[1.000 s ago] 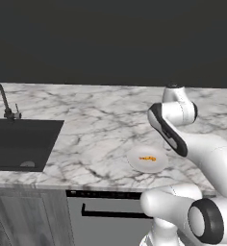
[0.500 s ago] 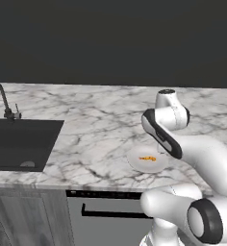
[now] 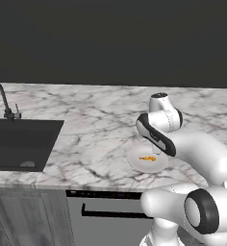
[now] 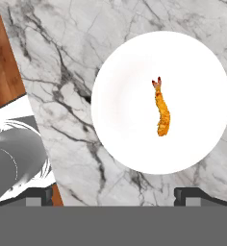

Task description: Pick up the knife from the drawer and place it on the cutting board. Then place the meat from the plate to the cutting board.

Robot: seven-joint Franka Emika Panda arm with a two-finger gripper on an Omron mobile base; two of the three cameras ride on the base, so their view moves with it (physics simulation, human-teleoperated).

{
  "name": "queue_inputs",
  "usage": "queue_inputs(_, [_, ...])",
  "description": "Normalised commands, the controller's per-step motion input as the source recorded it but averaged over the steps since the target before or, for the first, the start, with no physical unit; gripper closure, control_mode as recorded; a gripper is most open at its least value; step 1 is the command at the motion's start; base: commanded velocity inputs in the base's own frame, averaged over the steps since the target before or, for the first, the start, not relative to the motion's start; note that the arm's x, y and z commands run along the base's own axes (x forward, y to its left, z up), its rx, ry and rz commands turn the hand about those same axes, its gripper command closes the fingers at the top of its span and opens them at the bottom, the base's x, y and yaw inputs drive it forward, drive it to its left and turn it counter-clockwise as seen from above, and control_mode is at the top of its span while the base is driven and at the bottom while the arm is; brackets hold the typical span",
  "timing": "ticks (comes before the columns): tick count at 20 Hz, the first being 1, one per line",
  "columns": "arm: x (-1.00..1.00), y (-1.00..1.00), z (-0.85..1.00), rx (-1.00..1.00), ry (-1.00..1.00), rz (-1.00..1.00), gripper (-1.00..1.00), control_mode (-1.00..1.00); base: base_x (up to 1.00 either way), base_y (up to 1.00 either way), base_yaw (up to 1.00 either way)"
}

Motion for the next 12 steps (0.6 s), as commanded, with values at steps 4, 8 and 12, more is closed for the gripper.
queue_inputs(4, [0.17,0.00,-0.17,0.00,0.00,0.00,-1.00,-1.00,0.00,0.00,0.00])
queue_inputs(8, [0.14,0.00,-0.25,0.00,0.00,0.00,-1.00,-1.00,0.00,0.00,0.00])
queue_inputs(12, [0.09,0.00,-0.29,0.00,0.00,0.00,-1.00,-1.00,0.00,0.00,0.00])
